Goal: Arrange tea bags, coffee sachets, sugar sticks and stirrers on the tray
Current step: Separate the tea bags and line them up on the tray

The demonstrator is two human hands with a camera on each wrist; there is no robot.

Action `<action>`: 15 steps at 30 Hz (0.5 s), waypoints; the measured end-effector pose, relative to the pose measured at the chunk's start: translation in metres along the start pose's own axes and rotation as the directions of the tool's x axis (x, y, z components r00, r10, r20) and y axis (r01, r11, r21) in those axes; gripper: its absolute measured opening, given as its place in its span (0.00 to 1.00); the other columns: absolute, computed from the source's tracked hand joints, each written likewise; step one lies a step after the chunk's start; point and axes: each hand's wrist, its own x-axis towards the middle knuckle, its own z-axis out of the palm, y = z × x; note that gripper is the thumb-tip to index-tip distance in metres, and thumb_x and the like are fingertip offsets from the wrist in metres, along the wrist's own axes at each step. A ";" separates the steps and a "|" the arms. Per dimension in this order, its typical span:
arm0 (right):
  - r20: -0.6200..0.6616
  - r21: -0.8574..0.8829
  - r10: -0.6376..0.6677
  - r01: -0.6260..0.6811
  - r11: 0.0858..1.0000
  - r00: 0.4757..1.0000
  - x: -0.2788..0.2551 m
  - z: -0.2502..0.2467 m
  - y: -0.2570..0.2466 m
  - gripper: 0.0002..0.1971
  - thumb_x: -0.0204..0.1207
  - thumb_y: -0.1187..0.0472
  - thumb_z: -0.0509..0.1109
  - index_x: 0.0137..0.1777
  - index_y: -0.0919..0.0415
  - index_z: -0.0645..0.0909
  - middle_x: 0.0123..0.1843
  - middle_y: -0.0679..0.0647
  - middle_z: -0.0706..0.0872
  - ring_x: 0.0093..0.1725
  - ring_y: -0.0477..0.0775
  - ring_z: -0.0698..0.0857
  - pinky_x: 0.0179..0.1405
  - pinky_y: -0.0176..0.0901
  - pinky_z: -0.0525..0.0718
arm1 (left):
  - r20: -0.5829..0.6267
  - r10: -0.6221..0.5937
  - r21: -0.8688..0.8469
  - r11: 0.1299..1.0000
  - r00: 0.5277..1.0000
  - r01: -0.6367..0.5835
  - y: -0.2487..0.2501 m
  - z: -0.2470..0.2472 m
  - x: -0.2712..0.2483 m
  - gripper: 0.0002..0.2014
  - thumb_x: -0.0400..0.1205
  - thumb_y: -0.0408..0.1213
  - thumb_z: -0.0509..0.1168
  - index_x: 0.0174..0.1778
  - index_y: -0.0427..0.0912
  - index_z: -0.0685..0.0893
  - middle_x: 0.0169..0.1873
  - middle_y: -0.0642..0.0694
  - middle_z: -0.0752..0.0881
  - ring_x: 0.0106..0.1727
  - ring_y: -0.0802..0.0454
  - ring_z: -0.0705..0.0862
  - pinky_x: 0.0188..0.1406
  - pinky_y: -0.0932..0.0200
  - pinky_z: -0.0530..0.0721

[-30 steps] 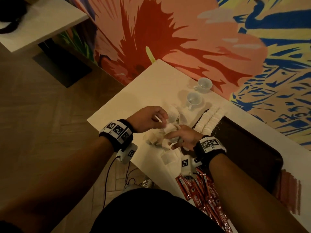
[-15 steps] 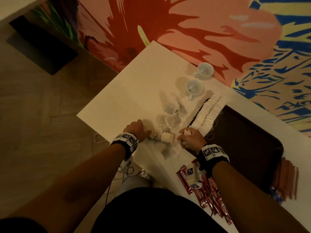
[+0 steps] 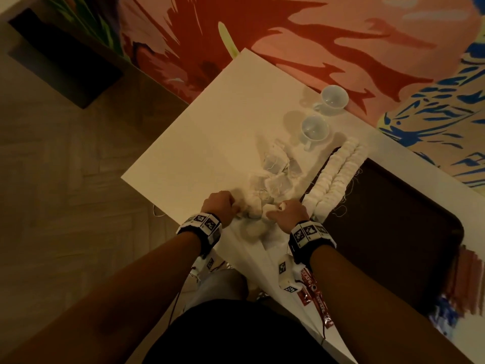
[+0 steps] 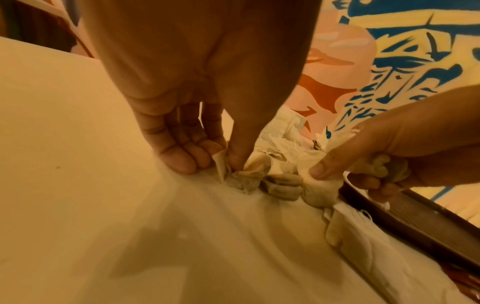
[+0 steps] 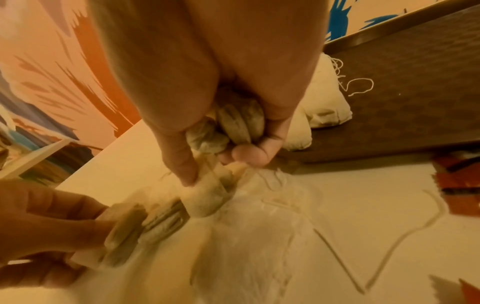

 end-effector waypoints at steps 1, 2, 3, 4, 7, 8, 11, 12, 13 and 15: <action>-0.013 0.035 -0.015 0.015 0.999 1.000 0.000 -0.002 0.000 0.18 0.72 0.47 0.79 0.47 0.65 0.86 0.46 0.60 0.89 0.47 0.61 0.86 0.43 0.50 0.83 | 0.001 -0.003 -0.032 0.999 1.000 0.003 0.000 -0.002 0.000 0.09 0.82 0.43 0.69 0.52 0.42 0.85 0.50 0.43 0.87 0.51 0.41 0.84 0.50 0.51 0.82; -0.027 0.068 -0.030 0.032 0.997 0.999 -0.002 -0.005 0.001 0.18 0.70 0.48 0.80 0.47 0.63 0.87 0.46 0.59 0.89 0.47 0.61 0.87 0.43 0.50 0.84 | 0.004 -0.002 -0.067 0.998 1.000 0.002 -0.001 -0.003 0.000 0.08 0.82 0.42 0.69 0.52 0.42 0.85 0.49 0.44 0.86 0.49 0.43 0.82 0.49 0.53 0.81; -0.038 0.100 -0.045 0.048 0.994 0.998 -0.005 -0.009 0.002 0.18 0.69 0.48 0.81 0.48 0.61 0.88 0.45 0.58 0.90 0.47 0.61 0.87 0.42 0.48 0.84 | 0.005 0.006 -0.100 0.995 1.000 -0.005 -0.002 -0.005 0.000 0.07 0.81 0.42 0.69 0.51 0.42 0.84 0.49 0.45 0.85 0.48 0.44 0.81 0.47 0.54 0.79; -0.046 0.137 -0.054 0.060 0.989 0.997 -0.008 -0.014 0.004 0.17 0.67 0.48 0.82 0.49 0.60 0.88 0.44 0.56 0.90 0.47 0.60 0.88 0.41 0.47 0.84 | 0.007 0.018 -0.128 0.992 1.000 -0.017 -0.003 -0.008 -0.001 0.07 0.81 0.42 0.70 0.49 0.43 0.83 0.48 0.46 0.84 0.48 0.45 0.81 0.47 0.54 0.78; -0.103 0.251 -0.089 0.112 0.961 0.991 -0.021 -0.031 0.010 0.13 0.65 0.51 0.85 0.45 0.58 0.90 0.42 0.55 0.92 0.45 0.58 0.90 0.45 0.50 0.88 | -0.012 0.070 -0.211 0.975 0.997 -0.071 0.000 -0.019 -0.007 0.09 0.80 0.45 0.72 0.47 0.46 0.80 0.46 0.49 0.83 0.47 0.47 0.81 0.46 0.56 0.77; -0.126 0.293 -0.102 0.135 0.946 0.987 -0.026 -0.038 0.012 0.12 0.65 0.52 0.85 0.42 0.57 0.90 0.40 0.55 0.92 0.44 0.58 0.90 0.47 0.53 0.89 | -0.030 0.091 -0.241 0.966 0.995 -0.095 0.002 -0.024 -0.011 0.10 0.80 0.46 0.73 0.47 0.45 0.81 0.44 0.50 0.83 0.46 0.49 0.81 0.45 0.57 0.76; -0.150 0.407 -0.151 0.200 0.891 0.977 -0.044 -0.059 0.015 0.10 0.67 0.54 0.85 0.39 0.58 0.89 0.38 0.53 0.92 0.40 0.55 0.90 0.47 0.56 0.90 | -0.071 0.189 -0.340 0.918 0.979 -0.202 0.015 -0.041 -0.028 0.07 0.80 0.42 0.72 0.45 0.46 0.81 0.40 0.52 0.84 0.42 0.51 0.83 0.42 0.57 0.77; -0.150 0.442 -0.172 0.222 0.869 0.974 -0.050 -0.066 0.016 0.09 0.68 0.56 0.85 0.40 0.59 0.89 0.38 0.52 0.92 0.40 0.54 0.90 0.45 0.54 0.90 | -0.070 0.245 -0.377 0.891 0.967 -0.253 0.021 -0.047 -0.035 0.05 0.81 0.39 0.72 0.44 0.46 0.81 0.39 0.51 0.86 0.40 0.52 0.85 0.42 0.55 0.79; -0.159 0.480 -0.193 0.246 0.842 0.968 -0.058 -0.073 0.016 0.07 0.70 0.59 0.85 0.41 0.59 0.89 0.38 0.51 0.92 0.40 0.52 0.90 0.43 0.48 0.90 | -0.061 0.309 -0.416 0.857 0.949 -0.305 0.029 -0.053 -0.044 0.04 0.82 0.35 0.71 0.43 0.45 0.81 0.37 0.50 0.87 0.38 0.53 0.86 0.41 0.52 0.82; -0.176 0.566 -0.218 0.280 0.775 0.960 -0.074 -0.086 0.017 0.05 0.72 0.65 0.83 0.42 0.58 0.89 0.38 0.50 0.92 0.39 0.48 0.89 0.36 0.39 0.86 | -0.034 0.435 -0.482 0.782 0.900 -0.396 0.048 -0.062 -0.062 0.04 0.82 0.30 0.70 0.44 0.43 0.83 0.38 0.48 0.88 0.37 0.54 0.86 0.42 0.50 0.87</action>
